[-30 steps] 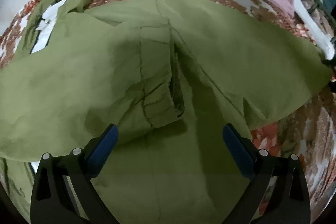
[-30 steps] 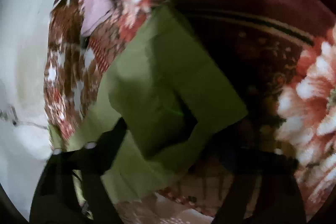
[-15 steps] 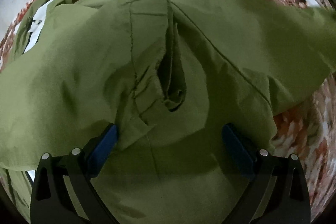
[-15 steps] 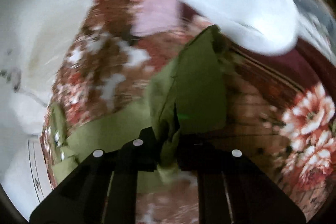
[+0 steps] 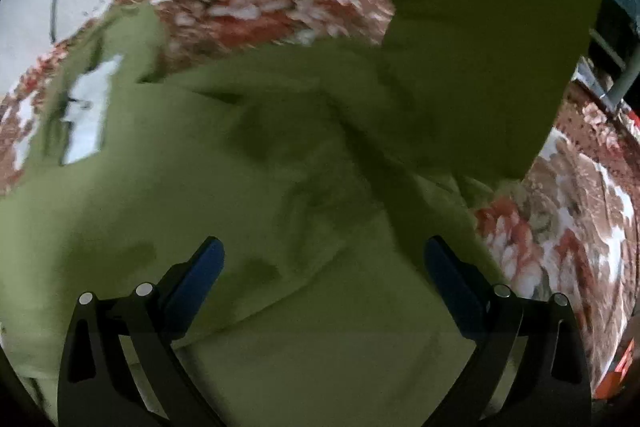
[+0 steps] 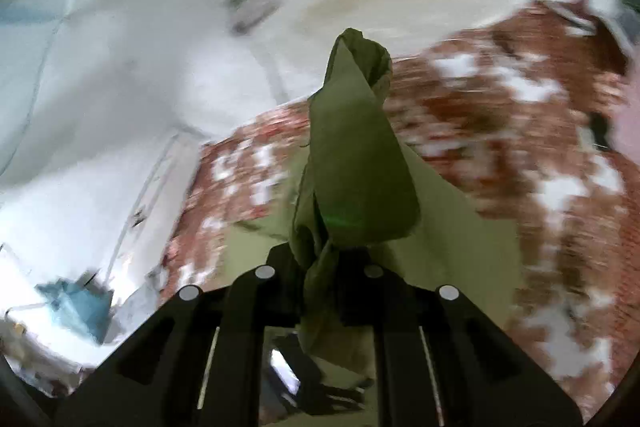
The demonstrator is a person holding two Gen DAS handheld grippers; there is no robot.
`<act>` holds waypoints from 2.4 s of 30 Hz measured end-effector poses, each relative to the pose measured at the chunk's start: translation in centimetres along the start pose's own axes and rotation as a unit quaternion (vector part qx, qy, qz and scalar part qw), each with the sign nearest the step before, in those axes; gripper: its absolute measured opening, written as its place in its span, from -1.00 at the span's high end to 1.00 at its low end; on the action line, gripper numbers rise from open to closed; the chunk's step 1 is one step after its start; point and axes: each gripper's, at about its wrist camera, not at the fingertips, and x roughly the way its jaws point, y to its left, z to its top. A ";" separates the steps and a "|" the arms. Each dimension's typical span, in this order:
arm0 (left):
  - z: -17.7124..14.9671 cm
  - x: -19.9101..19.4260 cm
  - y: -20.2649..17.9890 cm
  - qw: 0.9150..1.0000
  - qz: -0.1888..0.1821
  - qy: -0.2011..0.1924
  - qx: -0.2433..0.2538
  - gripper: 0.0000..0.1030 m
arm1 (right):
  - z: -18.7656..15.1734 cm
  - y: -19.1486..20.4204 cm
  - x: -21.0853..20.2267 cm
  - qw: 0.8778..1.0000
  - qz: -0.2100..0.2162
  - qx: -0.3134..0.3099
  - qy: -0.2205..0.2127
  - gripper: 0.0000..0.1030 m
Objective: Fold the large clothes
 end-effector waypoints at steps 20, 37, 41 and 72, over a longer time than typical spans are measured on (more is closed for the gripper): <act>-15.1 -8.1 21.8 0.983 0.071 0.040 -0.163 -0.89 | -11.4 15.0 31.4 0.979 0.040 -0.056 0.191 0.77; -21.6 -11.0 29.2 0.966 0.096 0.054 -0.233 -0.89 | -18.7 17.8 46.3 0.947 0.043 -0.089 0.306 -0.57; -21.4 -12.4 30.1 0.963 0.092 0.049 -0.248 -0.89 | -16.6 17.1 42.8 0.956 0.043 -0.082 0.280 -0.68; -1.4 -9.8 34.4 0.966 0.044 0.029 -0.252 0.83 | -24.2 -10.4 20.2 0.877 -0.390 -0.169 0.222 -0.74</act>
